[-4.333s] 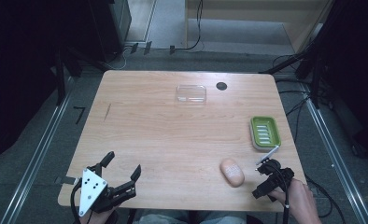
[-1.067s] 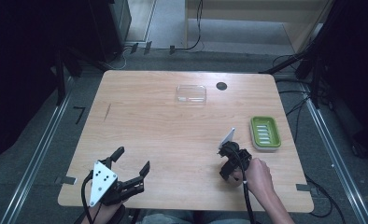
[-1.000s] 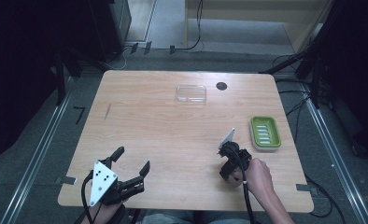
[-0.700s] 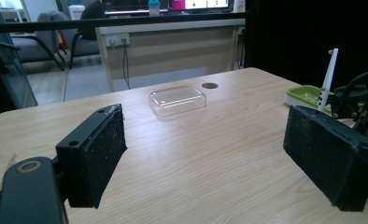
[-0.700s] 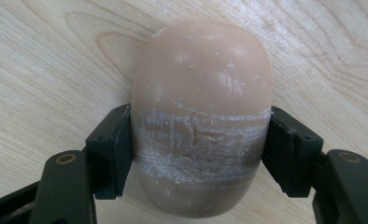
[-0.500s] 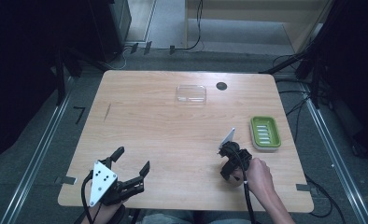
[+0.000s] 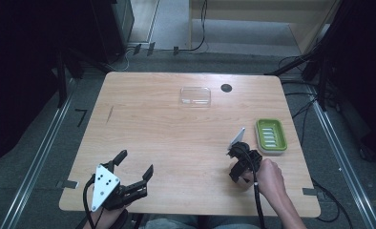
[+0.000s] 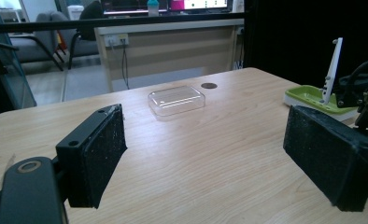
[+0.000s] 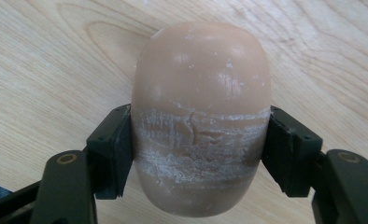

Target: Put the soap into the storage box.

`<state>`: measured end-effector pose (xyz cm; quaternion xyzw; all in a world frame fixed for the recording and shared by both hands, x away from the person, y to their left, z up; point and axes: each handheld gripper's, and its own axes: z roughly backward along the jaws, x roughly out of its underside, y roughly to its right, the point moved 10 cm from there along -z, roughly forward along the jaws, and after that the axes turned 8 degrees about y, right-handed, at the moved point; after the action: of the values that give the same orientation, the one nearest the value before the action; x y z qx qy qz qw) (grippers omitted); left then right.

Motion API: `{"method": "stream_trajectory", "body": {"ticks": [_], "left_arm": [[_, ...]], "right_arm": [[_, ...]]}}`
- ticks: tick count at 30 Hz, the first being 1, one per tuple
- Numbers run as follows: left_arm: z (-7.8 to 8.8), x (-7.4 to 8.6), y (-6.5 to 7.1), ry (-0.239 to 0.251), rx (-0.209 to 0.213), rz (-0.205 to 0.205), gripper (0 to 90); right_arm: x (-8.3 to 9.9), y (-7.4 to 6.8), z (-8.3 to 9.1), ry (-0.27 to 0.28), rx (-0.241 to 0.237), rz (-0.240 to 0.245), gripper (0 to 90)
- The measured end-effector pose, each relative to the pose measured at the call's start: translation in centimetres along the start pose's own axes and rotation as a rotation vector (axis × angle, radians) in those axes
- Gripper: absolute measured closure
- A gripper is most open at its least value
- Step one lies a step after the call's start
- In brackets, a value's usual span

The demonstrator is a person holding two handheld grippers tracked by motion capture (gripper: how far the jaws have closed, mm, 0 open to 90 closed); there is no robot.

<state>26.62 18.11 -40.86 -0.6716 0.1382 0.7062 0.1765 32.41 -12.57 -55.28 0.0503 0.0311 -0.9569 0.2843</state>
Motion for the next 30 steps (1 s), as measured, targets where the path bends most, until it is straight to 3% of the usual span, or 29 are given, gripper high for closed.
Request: {"method": "stream_trajectory", "body": {"ticks": [30], "left_arm": [[0.0,0.0,0.0,-0.002,0.002,-0.002,13.2]], "right_arm": [[1.7,3.4,2.1,-0.013,0.008,-0.072,32.9]]}}
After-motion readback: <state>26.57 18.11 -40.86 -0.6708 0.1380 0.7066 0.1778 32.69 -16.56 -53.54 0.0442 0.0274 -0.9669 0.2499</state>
